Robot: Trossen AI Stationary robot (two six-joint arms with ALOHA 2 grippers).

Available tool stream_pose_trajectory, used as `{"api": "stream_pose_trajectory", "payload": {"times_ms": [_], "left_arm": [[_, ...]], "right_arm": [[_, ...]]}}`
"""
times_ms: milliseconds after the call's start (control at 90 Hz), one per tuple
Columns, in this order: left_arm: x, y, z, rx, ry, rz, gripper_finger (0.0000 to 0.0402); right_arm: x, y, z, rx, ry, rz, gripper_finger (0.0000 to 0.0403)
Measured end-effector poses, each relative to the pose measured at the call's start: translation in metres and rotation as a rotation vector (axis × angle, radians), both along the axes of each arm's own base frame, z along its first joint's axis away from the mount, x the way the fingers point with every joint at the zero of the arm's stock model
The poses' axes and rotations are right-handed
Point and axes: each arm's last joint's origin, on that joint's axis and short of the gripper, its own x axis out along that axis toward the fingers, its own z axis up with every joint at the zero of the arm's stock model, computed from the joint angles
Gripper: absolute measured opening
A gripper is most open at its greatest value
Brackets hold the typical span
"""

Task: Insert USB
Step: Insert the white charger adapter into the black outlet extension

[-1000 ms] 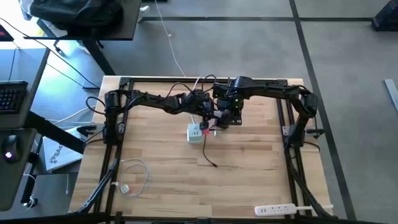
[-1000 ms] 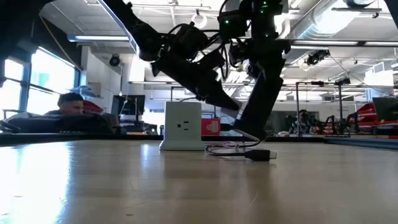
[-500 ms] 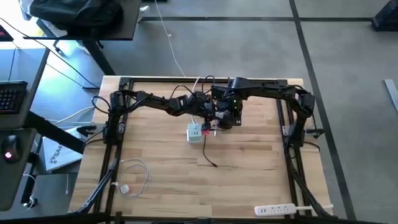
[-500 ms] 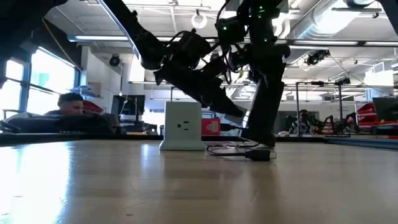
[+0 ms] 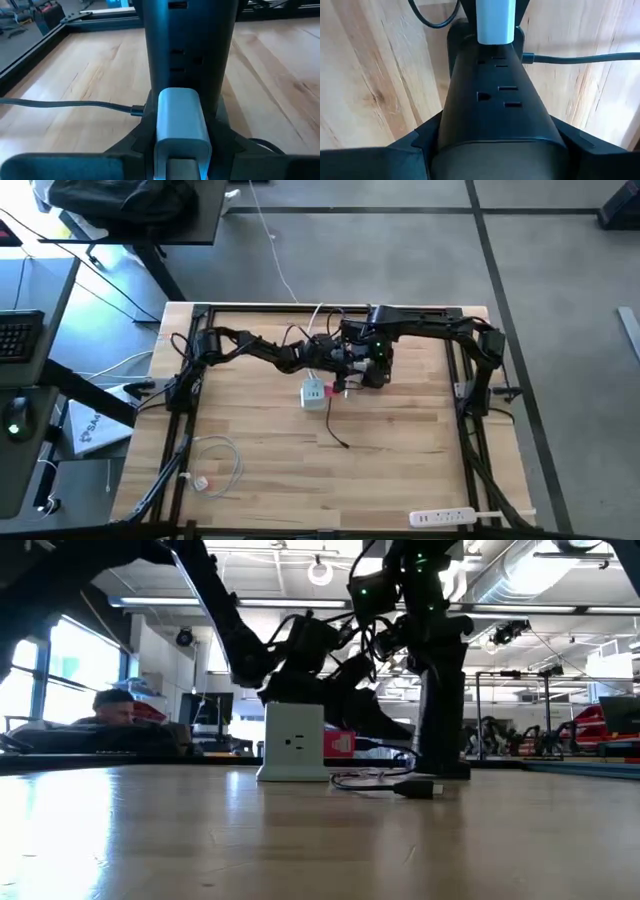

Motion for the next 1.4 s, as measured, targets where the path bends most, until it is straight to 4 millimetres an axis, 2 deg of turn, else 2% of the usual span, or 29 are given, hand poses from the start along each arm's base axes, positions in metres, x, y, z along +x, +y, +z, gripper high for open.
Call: {"api": "stream_pose_trajectory", "payload": {"times_ms": [167, 467, 600, 1100, 1400], "left_arm": [[0.001, -0.002, 0.001, 0.017, -0.017, 0.001, 0.0092], [0.007, -0.002, -0.036, -0.011, -0.16, -0.006, 0.0092], [0.007, -0.002, -0.043, 0.012, -0.207, -0.042, 0.0092], [0.013, -0.002, -0.038, -0.001, -0.229, -0.097, 0.0092], [0.02, 0.0, -0.024, -0.018, -0.178, -0.097, 0.0092]], "right_arm": [[-0.005, 0.002, -0.011, 0.0, 0.022, 0.001, 0.0226], [-0.007, 0.002, -0.016, 0.009, 0.042, -0.017, 0.0226], [-0.007, 0.002, -0.016, 0.01, 0.041, -0.014, 0.0226], [-0.008, 0.003, -0.017, 0.017, 0.052, 0.008, 0.0226], [-0.009, 0.003, -0.017, 0.02, 0.065, 0.008, 0.0226]]}}
